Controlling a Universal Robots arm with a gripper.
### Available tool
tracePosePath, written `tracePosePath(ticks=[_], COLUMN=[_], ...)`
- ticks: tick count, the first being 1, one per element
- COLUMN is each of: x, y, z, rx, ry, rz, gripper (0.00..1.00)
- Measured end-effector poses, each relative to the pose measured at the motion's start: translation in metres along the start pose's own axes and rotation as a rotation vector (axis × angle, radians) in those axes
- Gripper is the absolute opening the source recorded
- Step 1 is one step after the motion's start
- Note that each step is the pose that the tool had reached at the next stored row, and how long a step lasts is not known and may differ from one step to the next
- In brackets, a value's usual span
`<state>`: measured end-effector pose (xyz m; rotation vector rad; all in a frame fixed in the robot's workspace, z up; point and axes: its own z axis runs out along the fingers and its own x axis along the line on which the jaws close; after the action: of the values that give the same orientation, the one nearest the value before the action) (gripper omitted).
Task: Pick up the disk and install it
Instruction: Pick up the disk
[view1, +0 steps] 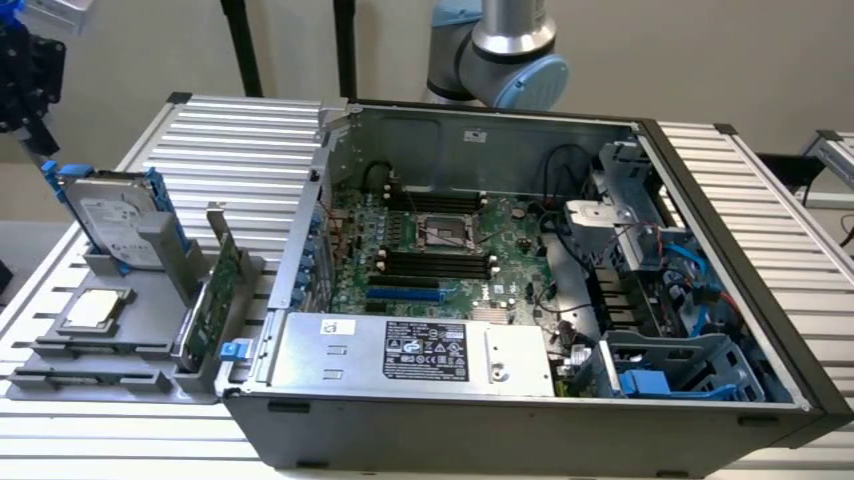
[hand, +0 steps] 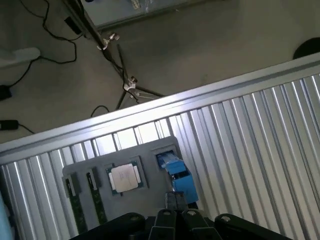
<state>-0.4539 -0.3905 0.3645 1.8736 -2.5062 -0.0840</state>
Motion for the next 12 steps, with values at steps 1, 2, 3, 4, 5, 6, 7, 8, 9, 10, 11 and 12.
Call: tracePosePath(ticks=[1,2,3,4,5,6,7,8,9,10,11,12], x=[0.0000,-0.0001,-0.0001,-0.0001,-0.0001,-0.0002,-0.0003,-0.0005,-0.0007,-0.0011,-0.0014,-0.0018], y=[0.0000,0.0000,0.0000,0.0000,0.0000,-0.0001,-0.0002,-0.0004,-0.0007,-0.0011,-0.0014,-0.0018], z=[0.0000,0.0000,0.0001,0.0001,0.0001,0.0001,0.0001,0.0000,0.0000,0.0001,0.0000,0.0001], rx=[-0.0003,-0.0006,-0.0009,-0.0013,-0.0014,-0.0017,-0.0019,-0.0022,-0.0023,-0.0023,-0.0025,-0.0025], ry=[0.0006,0.0012,0.0019,0.0025,0.0030,0.0036,0.0040,0.0045,0.0049,0.0050,0.0053,0.0055], rz=[-0.012,-0.025,-0.038,-0.051,-0.063,-0.073,-0.083,-0.090,-0.096,-0.101,-0.106,-0.111], gripper=[0.11,0.11,0.11,0.11,0.11,0.11,0.11,0.11,0.11,0.11,0.11,0.11])
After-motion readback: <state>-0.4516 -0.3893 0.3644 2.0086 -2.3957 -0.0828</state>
